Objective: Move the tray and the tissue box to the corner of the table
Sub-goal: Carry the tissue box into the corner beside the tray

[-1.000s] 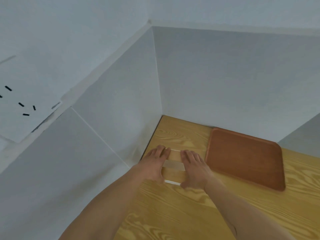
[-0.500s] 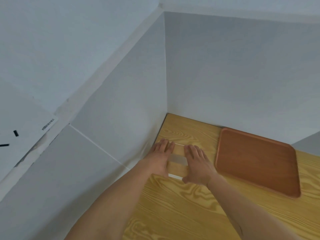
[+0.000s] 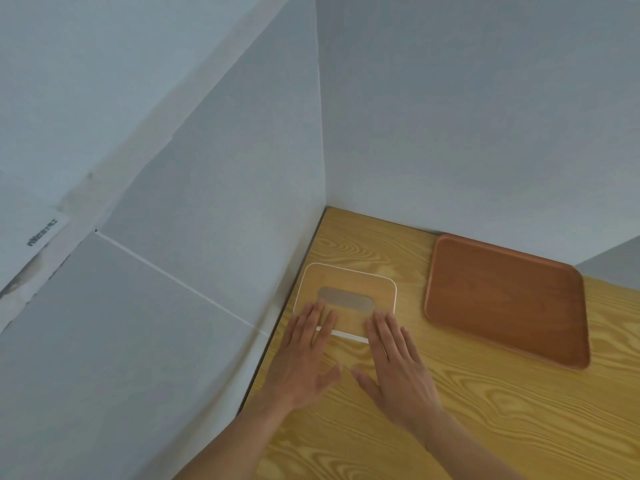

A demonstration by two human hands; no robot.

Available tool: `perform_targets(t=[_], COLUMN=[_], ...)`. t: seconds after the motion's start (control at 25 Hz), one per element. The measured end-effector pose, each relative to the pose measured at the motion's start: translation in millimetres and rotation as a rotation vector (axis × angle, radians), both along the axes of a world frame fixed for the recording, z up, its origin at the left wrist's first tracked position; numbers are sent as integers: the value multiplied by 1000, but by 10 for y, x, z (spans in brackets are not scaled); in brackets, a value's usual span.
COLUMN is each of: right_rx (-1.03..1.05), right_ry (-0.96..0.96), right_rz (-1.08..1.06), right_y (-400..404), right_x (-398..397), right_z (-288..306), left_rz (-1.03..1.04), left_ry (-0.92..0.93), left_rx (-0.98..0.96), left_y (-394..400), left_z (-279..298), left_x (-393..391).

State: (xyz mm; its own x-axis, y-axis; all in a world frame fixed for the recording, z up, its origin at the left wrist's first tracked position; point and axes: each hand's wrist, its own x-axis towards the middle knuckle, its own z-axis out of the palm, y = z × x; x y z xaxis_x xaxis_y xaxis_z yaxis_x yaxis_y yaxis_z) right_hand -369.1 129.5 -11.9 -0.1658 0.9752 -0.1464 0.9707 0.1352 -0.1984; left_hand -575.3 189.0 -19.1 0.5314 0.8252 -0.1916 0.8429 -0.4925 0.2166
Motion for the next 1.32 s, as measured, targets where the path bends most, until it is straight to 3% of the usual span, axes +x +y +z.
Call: perform_targets(t=[0.4,1.32], right_rx=[-76,-181], right_ry=[-50,-21], right_rz=[-74,-125], right_y=[72,1190], right_x=[-16,132], right_z=[-45,170], left_rz=[1,51], left_ry=[48,143], left_rx=[10,-81], left_y=[70,1286], left_z=[-4,337], left_x=[44,490])
